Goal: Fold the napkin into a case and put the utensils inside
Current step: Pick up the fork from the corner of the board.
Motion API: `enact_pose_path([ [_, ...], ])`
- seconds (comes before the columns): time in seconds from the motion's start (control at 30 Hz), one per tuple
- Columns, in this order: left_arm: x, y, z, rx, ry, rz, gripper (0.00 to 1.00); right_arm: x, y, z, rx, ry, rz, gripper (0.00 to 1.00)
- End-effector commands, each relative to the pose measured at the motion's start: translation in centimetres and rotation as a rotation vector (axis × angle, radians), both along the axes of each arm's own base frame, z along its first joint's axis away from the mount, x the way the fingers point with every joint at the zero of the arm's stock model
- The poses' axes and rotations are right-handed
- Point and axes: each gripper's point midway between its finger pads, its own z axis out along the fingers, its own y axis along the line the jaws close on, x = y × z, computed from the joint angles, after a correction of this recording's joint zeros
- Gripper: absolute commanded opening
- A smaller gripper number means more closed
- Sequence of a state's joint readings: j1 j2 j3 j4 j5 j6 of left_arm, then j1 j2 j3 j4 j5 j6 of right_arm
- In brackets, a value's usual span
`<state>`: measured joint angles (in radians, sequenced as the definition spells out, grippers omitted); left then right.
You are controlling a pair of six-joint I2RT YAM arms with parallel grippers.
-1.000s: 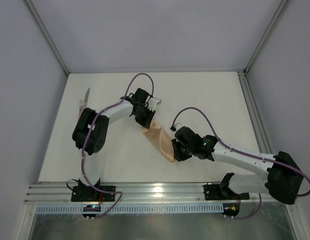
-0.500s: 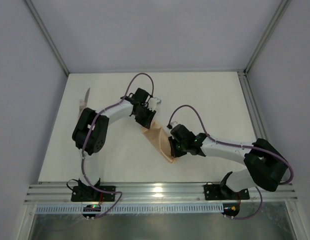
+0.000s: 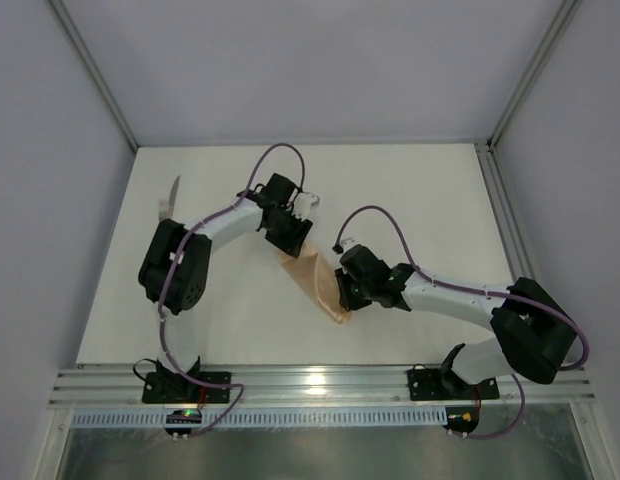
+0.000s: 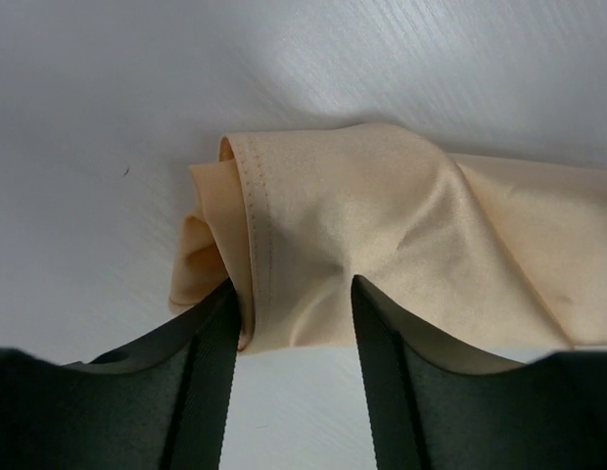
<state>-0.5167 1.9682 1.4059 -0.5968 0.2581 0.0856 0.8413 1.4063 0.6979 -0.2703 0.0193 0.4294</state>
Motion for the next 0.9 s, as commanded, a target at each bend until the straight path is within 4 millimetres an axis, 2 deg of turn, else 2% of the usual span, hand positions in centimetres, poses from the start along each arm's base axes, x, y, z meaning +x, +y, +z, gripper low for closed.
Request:
enact_pose_path([
  [0.0,1.8,0.6,6.4,-0.017,-0.149,0.020,0.54,2.1,0.6,4.4,0.025,-0.125,0.001,0.24],
  [0.03,2.1,0.9,7.9,-0.021,-0.184,0.021,0.61,2.4,0.6,5.2,0.019,-0.142,0.006,0.26],
  [0.07,2.2,1.1,8.1,-0.013,-0.189,0.026,0.61,2.5,0.6,5.7,0.017,-0.150,0.008,0.26],
  [0.2,3.2,3.3,12.6,-0.015,-0.265,0.066,0.77,3.5,1.0,8.4,0.026,-0.207,0.023,0.33],
  [0.23,3.3,3.9,13.4,-0.014,-0.270,0.081,0.77,3.9,1.2,9.5,0.033,-0.227,0.024,0.35],
  [0.27,3.8,5.5,14.0,-0.013,-0.276,0.124,0.78,4.1,1.2,10.0,0.028,-0.243,0.032,0.37],
  [0.3,4.1,6.6,14.9,-0.015,-0.293,0.152,0.85,4.3,1.2,10.5,0.028,-0.253,0.033,0.38],
  [0.33,4.3,7.9,15.2,-0.007,-0.295,0.189,0.85,4.5,1.3,11.3,0.034,-0.268,0.033,0.40],
  [0.37,5.2,10.8,15.4,0.003,-0.300,0.263,0.85,4.6,1.4,11.6,0.031,-0.277,0.041,0.41],
  [0.43,5.9,15.0,15.4,0.030,-0.306,0.382,0.84,4.8,1.5,12.5,0.041,-0.292,0.044,0.43],
  [0.47,6.5,19.1,15.2,0.054,-0.303,0.480,0.81,4.9,1.6,12.9,0.046,-0.298,0.047,0.43],
  [0.53,6.5,23.3,14.3,0.078,-0.281,0.577,0.76,5.1,1.8,13.6,0.049,-0.311,0.056,0.44],
  [0.57,5.7,28.1,12.9,0.115,-0.247,0.687,0.75,5.2,1.9,13.7,0.047,-0.313,0.059,0.44],
  [0.63,5.1,32.0,11.3,0.169,-0.236,0.768,0.73,5.4,2.2,14.0,0.048,-0.316,0.067,0.44],
  [0.67,4.4,34.7,10.1,0.214,-0.221,0.801,0.73,5.5,2.4,14.0,0.052,-0.315,0.068,0.44],
  [0.7,3.7,36.6,8.6,0.289,-0.207,0.825,0.73,5.5,2.6,13.9,0.056,-0.309,0.069,0.44],
  [0.77,3.2,38.3,6.3,0.337,-0.168,0.819,0.73,5.5,3.1,13.9,0.073,-0.300,0.074,0.44],
  [0.87,3.4,39.7,4.5,0.302,-0.129,0.880,0.73,5.5,3.6,13.7,0.080,-0.285,0.080,0.44],
])
